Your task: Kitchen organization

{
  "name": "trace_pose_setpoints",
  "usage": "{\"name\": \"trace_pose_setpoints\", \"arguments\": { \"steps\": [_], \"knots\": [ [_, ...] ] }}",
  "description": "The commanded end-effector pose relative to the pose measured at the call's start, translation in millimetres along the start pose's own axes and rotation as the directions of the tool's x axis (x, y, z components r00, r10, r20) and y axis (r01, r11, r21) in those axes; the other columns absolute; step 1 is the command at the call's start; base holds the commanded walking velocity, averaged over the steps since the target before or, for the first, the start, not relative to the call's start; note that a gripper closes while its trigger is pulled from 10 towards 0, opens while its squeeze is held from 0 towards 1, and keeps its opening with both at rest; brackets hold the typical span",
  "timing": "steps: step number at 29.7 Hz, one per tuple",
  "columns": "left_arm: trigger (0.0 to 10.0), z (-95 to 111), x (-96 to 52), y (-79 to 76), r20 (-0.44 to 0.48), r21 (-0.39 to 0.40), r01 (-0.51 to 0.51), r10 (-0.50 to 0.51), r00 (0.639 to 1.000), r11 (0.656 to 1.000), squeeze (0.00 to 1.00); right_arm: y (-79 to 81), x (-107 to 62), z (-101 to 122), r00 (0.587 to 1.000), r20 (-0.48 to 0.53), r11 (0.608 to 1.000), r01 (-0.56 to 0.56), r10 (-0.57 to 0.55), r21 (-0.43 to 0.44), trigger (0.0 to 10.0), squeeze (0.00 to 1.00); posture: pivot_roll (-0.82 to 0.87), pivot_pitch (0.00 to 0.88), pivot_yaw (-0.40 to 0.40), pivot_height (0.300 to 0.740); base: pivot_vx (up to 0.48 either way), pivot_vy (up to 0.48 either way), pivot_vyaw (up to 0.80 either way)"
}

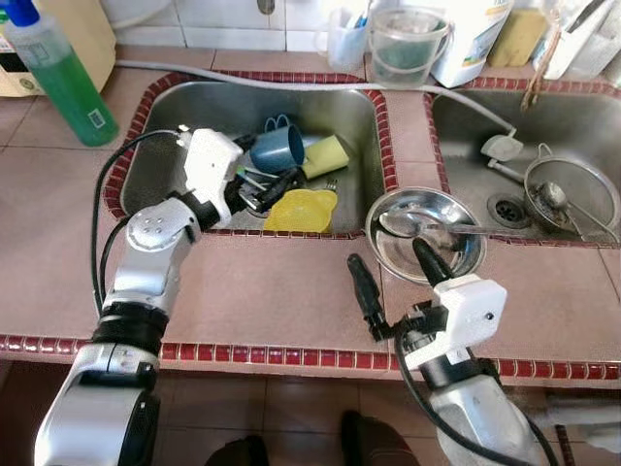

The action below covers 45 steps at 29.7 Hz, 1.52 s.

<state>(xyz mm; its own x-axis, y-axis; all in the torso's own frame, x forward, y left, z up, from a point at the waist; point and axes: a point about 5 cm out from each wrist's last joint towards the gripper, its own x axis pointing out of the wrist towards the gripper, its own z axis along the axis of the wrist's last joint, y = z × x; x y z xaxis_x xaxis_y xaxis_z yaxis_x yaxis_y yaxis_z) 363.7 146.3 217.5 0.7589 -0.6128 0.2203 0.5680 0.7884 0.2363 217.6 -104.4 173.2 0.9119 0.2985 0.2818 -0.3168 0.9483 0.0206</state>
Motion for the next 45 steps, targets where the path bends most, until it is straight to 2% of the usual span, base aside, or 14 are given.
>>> {"name": "trace_pose_setpoints", "arguments": {
  "steps": [1, 4, 6, 7, 14, 17, 21, 22, 23, 26, 30, 37, 44, 45],
  "knots": [
    [10.0, 2.4, -4.3, -1.5, 0.008, -0.026, -0.034, 0.034, 0.999, 0.999, 0.00, -5.1, 2.0, -2.1, 1.000, 0.008, 1.000, 0.024, -0.024, -0.009, 10.0, 0.00, -0.25, 0.134, 0.018, 0.732, 0.000, 0.000, 0.00],
    [10.0, 2.3, -8.1, -6.3, 0.013, -0.041, -0.051, 0.051, 0.999, 0.998, 0.00, -9.4, 6.2, -2.7, 0.999, 0.017, 0.999, 0.044, -0.044, -0.024, 10.0, 0.00, -0.24, 0.128, 0.017, 0.732, 0.000, 0.000, 0.00],
    [10.0, -0.4, -14.7, -13.2, 0.020, -0.088, -0.100, 0.102, 0.995, 0.991, 0.00, -15.3, 11.2, -4.3, 0.997, 0.024, 0.996, 0.080, -0.079, -0.037, 10.0, 0.00, -0.24, 0.120, 0.015, 0.732, 0.000, 0.000, 0.00],
    [10.0, -3.3, -18.0, -17.9, 0.021, -0.118, -0.136, 0.139, 0.990, 0.984, 0.00, -18.8, 13.6, -5.5, 0.994, 0.028, 0.994, 0.104, -0.103, -0.042, 10.0, 0.00, -0.23, 0.114, 0.014, 0.732, 0.000, 0.000, 0.00],
    [10.0, -14.7, -30.6, -43.0, 0.008, -0.195, -0.259, 0.265, 0.964, 0.946, 0.00, -38.1, 20.8, -13.3, 0.971, 0.042, 0.965, 0.237, -0.234, -0.115, 10.0, 0.00, -0.22, 0.098, 0.012, 0.732, 0.000, 0.000, 0.00],
    [10.0, -18.4, -35.2, -47.5, -0.006, -0.191, -0.296, 0.301, 0.954, 0.936, 0.00, -45.3, 25.0, -13.7, 0.963, 0.062, 0.952, 0.269, -0.263, -0.147, 10.0, 0.00, -0.23, 0.082, 0.004, 0.732, 0.000, 0.000, 0.00],
    [10.0, -21.3, -40.5, -45.6, -0.034, -0.188, -0.373, 0.373, 0.927, 0.909, 0.00, -50.6, 29.6, -16.4, 0.953, 0.076, 0.933, 0.303, -0.294, -0.192, 10.0, 0.00, -0.23, 0.067, 0.000, 0.732, 0.000, 0.000, 0.00],
    [10.0, -22.3, -41.5, -44.4, -0.042, -0.184, -0.392, 0.391, 0.919, 0.902, 0.00, -51.3, 30.9, -17.2, 0.952, 0.074, 0.933, 0.307, -0.298, -0.186, 10.0, 0.00, -0.23, 0.067, 0.000, 0.732, 0.000, 0.000, 0.00],
    [10.0, -25.8, -43.8, -40.3, -0.059, -0.199, -0.430, 0.427, 0.902, 0.881, 0.00, -52.5, 34.8, -17.8, 0.950, 0.071, 0.933, 0.313, -0.305, -0.181, 10.0, 0.00, -0.23, 0.050, -0.008, 0.732, 0.000, 0.000, 0.00],
    [10.0, -28.1, -47.6, -37.9, -0.071, -0.174, -0.466, 0.461, 0.884, 0.867, 0.00, -53.8, 38.0, -19.6, 0.946, 0.076, 0.927, 0.324, -0.315, -0.189, 10.0, 0.00, -0.22, 0.037, -0.013, 0.732, 0.000, 0.000, 0.00],
    [10.0, -39.5, -59.8, -28.6, -0.119, -0.191, -0.546, 0.533, 0.837, 0.815, 0.00, -55.7, 43.9, -25.2, 0.946, 0.075, 0.914, 0.323, -0.314, -0.246, 10.0, 0.00, -0.22, 0.026, -0.029, 0.732, 0.000, 0.000, 0.00],
    [10.0, -42.9, -63.0, -24.9, -0.137, -0.147, -0.539, 0.523, 0.841, 0.829, 0.00, -58.7, 47.2, -28.6, 0.947, 0.064, 0.915, 0.320, -0.314, -0.246, 10.0, 0.00, -0.21, 0.016, -0.038, 0.732, 0.000, 0.000, 0.00],
    [10.0, -43.4, -60.8, -33.2, -0.124, -0.154, -0.528, 0.514, 0.849, 0.835, 0.00, -61.4, 47.5, -35.6, 0.949, 0.059, 0.911, 0.313, -0.309, -0.269, 10.0, 0.00, -0.21, 0.017, -0.030, 0.732, 0.000, 0.000, 0.00],
    [10.0, -45.5, -61.7, -33.5, -0.138, -0.137, -0.540, 0.524, 0.841, 0.830, 0.00, -63.6, 47.1, -36.7, 0.947, 0.055, 0.909, 0.319, -0.316, -0.270, 10.0, 0.00, -0.21, 0.018, -0.027, 0.732, 0.000, 0.000, 0.00]
  ]
}}
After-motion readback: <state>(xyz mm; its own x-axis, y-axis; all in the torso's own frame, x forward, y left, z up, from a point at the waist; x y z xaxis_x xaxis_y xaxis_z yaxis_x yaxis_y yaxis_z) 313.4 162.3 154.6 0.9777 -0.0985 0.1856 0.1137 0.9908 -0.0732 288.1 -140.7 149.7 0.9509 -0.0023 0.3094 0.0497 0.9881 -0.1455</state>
